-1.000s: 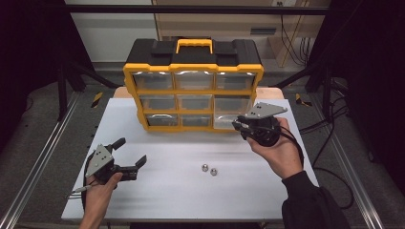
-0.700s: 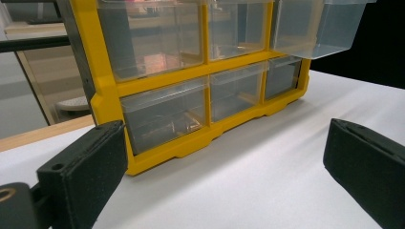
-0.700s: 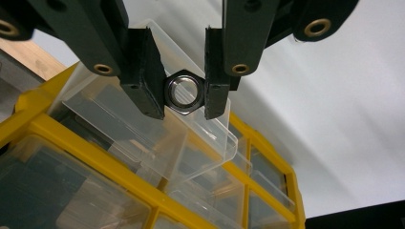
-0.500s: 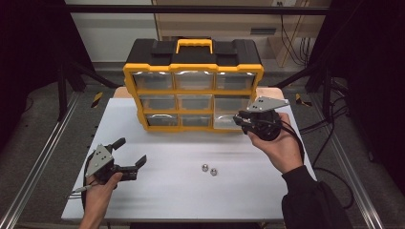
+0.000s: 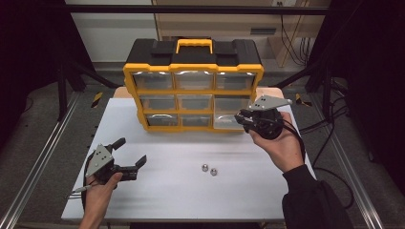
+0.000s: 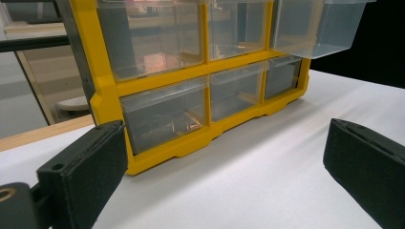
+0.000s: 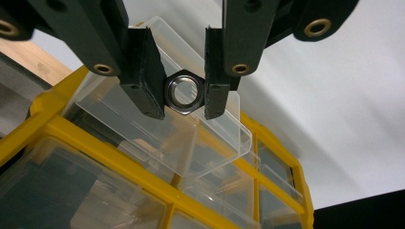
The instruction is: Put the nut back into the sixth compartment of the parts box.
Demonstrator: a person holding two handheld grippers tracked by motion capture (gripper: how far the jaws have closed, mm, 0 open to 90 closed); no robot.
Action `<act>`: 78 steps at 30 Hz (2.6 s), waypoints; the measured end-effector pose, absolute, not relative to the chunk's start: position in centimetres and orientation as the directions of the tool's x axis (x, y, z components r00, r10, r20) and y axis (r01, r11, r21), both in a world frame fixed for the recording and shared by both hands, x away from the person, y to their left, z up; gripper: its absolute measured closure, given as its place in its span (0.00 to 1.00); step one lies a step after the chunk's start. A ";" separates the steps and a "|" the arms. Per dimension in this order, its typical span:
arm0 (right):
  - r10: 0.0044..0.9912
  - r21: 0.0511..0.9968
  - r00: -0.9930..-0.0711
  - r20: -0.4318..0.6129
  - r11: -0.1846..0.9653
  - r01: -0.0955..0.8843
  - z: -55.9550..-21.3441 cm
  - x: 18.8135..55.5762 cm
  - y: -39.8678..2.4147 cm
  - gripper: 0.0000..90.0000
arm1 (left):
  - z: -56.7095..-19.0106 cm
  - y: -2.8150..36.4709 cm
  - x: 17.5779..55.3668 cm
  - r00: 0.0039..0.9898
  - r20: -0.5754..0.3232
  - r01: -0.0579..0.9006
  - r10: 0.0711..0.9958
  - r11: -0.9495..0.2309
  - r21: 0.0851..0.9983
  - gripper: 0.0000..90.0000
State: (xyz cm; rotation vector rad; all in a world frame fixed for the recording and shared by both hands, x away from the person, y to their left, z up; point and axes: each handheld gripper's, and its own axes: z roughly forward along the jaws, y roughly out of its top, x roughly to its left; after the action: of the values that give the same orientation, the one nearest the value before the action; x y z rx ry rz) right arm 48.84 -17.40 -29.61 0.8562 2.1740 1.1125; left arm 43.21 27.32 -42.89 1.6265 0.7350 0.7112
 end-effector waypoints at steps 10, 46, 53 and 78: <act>0.751 0.855 -0.641 -0.159 0.429 0.291 -29.2 49.1 -17.6 0.78 | -42.9 27.3 43.2 0.619 0.061 0.087 0.783 -0.146 0.986 0.01; 0.759 0.832 -0.640 -0.117 0.427 0.354 -27.8 52.0 -17.3 0.78 | -42.9 27.4 43.2 0.617 0.061 0.086 0.784 -0.144 0.986 0.01; 0.767 0.823 -0.636 -0.082 0.412 0.391 -28.2 53.0 -17.1 0.78 | -42.8 27.4 43.2 0.617 0.060 0.086 0.784 -0.143 0.986 0.01; 0.802 0.845 -0.595 -0.054 0.354 0.401 -27.8 52.9 -17.1 0.56 | -42.8 27.4 43.2 0.615 0.060 0.088 0.786 -0.144 0.986 0.01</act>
State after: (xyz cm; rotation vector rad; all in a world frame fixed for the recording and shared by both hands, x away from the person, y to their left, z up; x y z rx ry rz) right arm 52.93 -17.13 -27.84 1.0458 2.1572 1.1530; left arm 43.23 27.43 -42.84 1.6230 0.7400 0.7137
